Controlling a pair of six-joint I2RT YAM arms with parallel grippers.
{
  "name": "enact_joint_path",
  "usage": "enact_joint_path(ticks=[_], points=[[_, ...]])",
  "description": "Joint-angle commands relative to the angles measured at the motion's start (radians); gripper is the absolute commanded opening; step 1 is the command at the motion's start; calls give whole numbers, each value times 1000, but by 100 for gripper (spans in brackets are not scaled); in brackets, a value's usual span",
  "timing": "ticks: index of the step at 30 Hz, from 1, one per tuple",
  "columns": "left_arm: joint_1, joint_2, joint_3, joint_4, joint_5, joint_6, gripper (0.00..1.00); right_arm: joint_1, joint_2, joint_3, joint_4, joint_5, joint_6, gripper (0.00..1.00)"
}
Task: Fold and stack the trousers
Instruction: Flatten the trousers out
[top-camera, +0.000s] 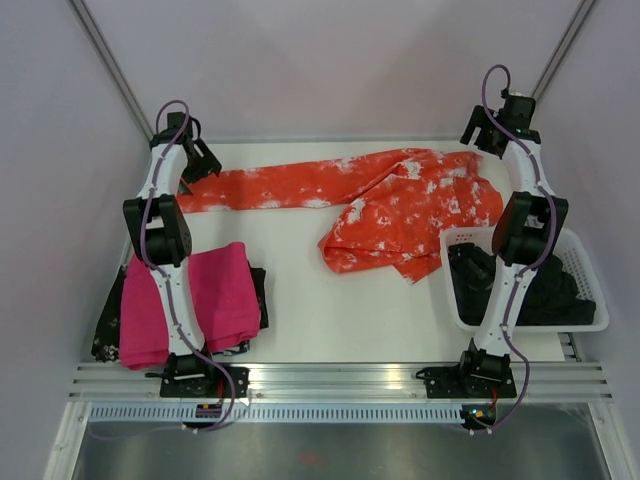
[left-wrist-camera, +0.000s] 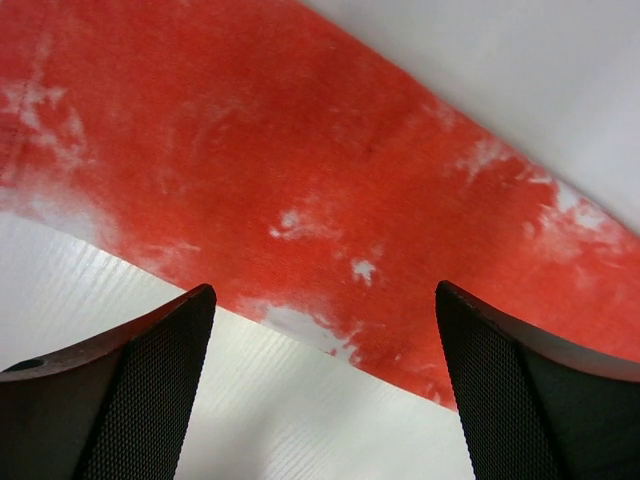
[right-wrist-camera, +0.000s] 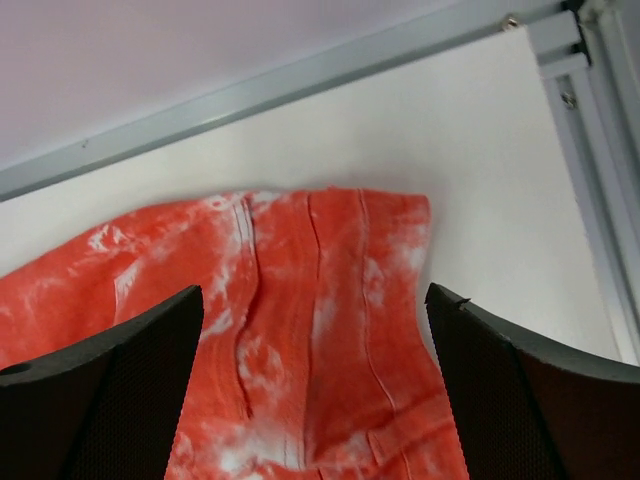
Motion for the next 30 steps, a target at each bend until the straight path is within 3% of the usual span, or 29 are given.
enact_joint_path(ticks=[1, 5, 10, 14, 15, 17, 18, 19, 23, 24, 26, 27, 30], points=[[1, 36, 72, -90, -105, -81, 95, 20, 121, 108, 34, -81, 7, 98], [1, 62, 85, -107, -108, -108, 95, 48, 230, 183, -42, -35, -5, 98], [2, 99, 104, -134, -106, -135, 95, 60, 264, 144, -55, 80, -17, 98], [5, 120, 102, -113, -86, -126, 96, 62, 286, 141, -70, 111, -5, 83], [8, 128, 107, -110, -82, -126, 96, 63, 289, 145, -73, 112, 7, 60], [16, 146, 110, -101, -70, -132, 95, 68, 281, 136, -58, 121, 24, 33], [19, 151, 108, -90, -60, -134, 95, 68, 275, 134, -50, 127, 29, 9], [22, 155, 102, -76, -51, -131, 94, 69, 251, 131, -40, 133, 36, 0], [27, 204, 148, -38, 7, -99, 85, 69, 102, 52, 103, 169, 41, 0], [28, 221, 154, -24, 19, -91, 77, 69, 20, 20, 147, 192, 40, 0], [28, 231, 154, 4, 45, -82, 70, 68, -47, -78, 299, 221, 32, 0], [27, 244, 154, 25, 55, -77, 57, 68, -85, -92, 328, 238, 27, 0], [30, 267, 187, 48, 87, -71, 36, 66, -102, -57, 340, 215, -11, 0]])
